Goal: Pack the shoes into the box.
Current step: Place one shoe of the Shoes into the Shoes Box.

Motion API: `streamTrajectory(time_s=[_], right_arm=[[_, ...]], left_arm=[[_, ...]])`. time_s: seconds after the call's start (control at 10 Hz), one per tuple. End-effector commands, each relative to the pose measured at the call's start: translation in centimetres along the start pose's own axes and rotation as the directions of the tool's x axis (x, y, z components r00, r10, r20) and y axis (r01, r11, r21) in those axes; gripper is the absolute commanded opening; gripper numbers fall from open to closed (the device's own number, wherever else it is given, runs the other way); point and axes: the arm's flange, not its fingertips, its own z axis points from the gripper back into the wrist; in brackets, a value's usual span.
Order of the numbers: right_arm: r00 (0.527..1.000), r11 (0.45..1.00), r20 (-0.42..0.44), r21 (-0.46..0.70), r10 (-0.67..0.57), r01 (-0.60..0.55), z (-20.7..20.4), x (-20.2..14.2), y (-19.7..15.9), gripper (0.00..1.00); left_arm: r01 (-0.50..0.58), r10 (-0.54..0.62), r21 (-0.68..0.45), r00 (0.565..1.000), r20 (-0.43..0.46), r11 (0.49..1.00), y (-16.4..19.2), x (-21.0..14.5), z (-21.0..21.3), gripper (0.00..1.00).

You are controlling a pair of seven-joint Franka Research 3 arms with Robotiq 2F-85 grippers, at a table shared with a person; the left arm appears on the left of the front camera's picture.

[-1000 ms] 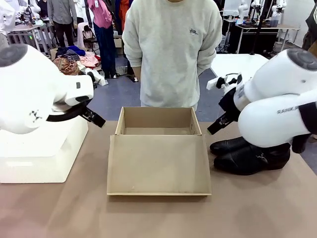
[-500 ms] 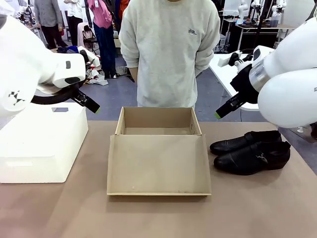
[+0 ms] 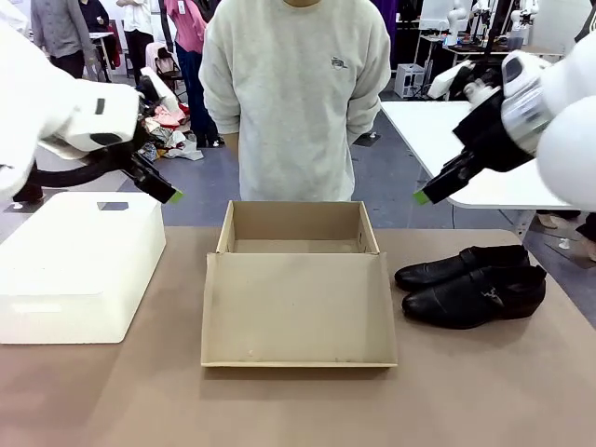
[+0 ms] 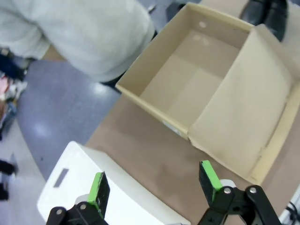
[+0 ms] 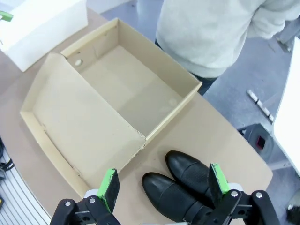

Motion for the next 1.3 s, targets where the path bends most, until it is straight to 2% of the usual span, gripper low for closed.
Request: streamTrajectory(time_s=[0.0, 0.3, 0.6, 1.1, 1.2], right_arm=[[0.997, 0.997, 0.060, 0.070, 0.041, -0.045, 1.6, -1.6, -1.4, 1.00], [0.990, 0.986, 0.134, 0.152, 0.043, -0.064, 2.7, -1.7, -2.3, 1.00], [0.981, 0.966, 0.184, 0.235, 0.069, -0.112, 3.5, -1.5, -2.6, 1.00], [0.980, 0.964, 0.187, 0.240, 0.072, -0.117, 3.5, -1.4, -2.5, 1.00], [0.984, 0.971, 0.169, 0.223, 0.053, -0.090, 3.4, -1.5, -2.4, 1.00]], left_arm=[[0.057, -0.047, -0.128, 0.996, 0.080, 0.990, 2.4, -1.1, 1.7, 1.00], [0.039, -0.001, -0.219, 0.986, 0.169, 0.975, 4.1, -0.5, 2.8, 1.00], [0.064, -0.023, -0.211, 0.981, 0.190, 0.975, 4.8, 0.8, 4.3, 1.00], [0.040, -0.001, -0.211, 0.983, 0.181, 0.977, 4.9, 0.7, 5.0, 1.00], [0.032, 0.010, -0.214, 0.981, 0.192, 0.976, 4.6, 1.0, 5.0, 1.00]])
